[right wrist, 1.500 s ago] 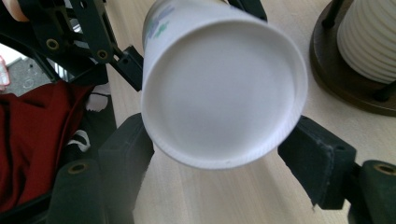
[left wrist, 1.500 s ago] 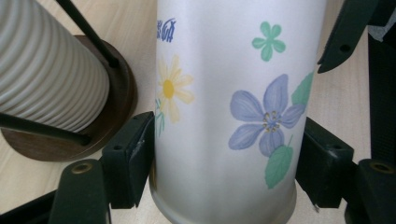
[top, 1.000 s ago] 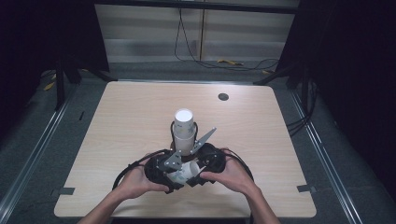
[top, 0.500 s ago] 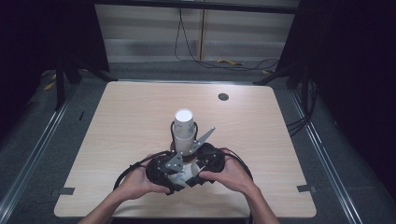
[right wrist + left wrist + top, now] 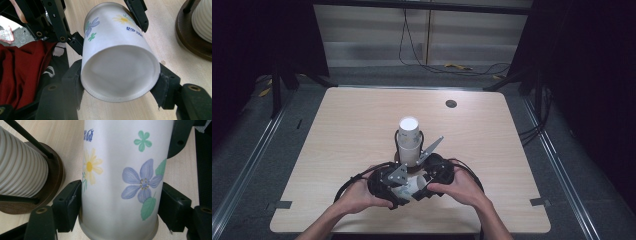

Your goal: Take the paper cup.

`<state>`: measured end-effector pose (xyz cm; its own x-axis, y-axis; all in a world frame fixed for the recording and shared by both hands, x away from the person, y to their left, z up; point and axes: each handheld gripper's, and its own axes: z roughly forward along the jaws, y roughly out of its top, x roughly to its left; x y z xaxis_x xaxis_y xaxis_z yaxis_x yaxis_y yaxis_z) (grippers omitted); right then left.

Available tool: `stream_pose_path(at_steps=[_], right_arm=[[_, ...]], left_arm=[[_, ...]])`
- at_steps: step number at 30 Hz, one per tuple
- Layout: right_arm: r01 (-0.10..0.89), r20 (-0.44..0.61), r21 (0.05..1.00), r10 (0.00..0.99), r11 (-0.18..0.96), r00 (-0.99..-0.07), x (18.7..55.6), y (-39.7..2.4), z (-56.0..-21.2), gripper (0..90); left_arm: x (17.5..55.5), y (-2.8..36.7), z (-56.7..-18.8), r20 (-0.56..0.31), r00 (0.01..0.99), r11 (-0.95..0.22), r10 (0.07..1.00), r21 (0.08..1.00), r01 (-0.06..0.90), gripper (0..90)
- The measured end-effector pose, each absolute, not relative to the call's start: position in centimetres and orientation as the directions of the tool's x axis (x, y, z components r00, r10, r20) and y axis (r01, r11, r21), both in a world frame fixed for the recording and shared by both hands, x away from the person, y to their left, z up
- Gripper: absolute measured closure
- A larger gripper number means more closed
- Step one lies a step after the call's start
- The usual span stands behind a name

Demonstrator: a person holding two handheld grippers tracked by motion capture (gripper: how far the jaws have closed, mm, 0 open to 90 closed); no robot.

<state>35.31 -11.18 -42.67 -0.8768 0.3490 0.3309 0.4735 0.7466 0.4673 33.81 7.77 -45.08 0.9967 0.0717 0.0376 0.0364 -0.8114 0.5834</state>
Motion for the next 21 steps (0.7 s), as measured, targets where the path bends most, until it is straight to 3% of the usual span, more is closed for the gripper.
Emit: stream_pose_path(at_steps=[8, 11, 21], right_arm=[[0.457, 0.305, 0.496, 0.344, 0.738, -0.888, 35.1, -11.4, -42.1, 36.5], [0.462, 0.301, 0.504, 0.352, 0.730, -0.886, 35.1, -11.6, -42.0, 36.6], [0.464, 0.292, 0.523, 0.360, 0.715, -0.886, 35.2, -12.2, -41.8, 36.6]], left_arm=[[34.1, 8.3, -44.9, 0.043, 0.994, -0.770, 0.104, 0.635, 0.053, 22.4], [34.2, 8.3, -44.8, 0.046, 0.992, -0.757, 0.121, 0.651, 0.063, 17.0], [34.7, 9.0, -44.5, 0.029, 0.990, -0.714, 0.140, 0.695, 0.081, 15.7]])
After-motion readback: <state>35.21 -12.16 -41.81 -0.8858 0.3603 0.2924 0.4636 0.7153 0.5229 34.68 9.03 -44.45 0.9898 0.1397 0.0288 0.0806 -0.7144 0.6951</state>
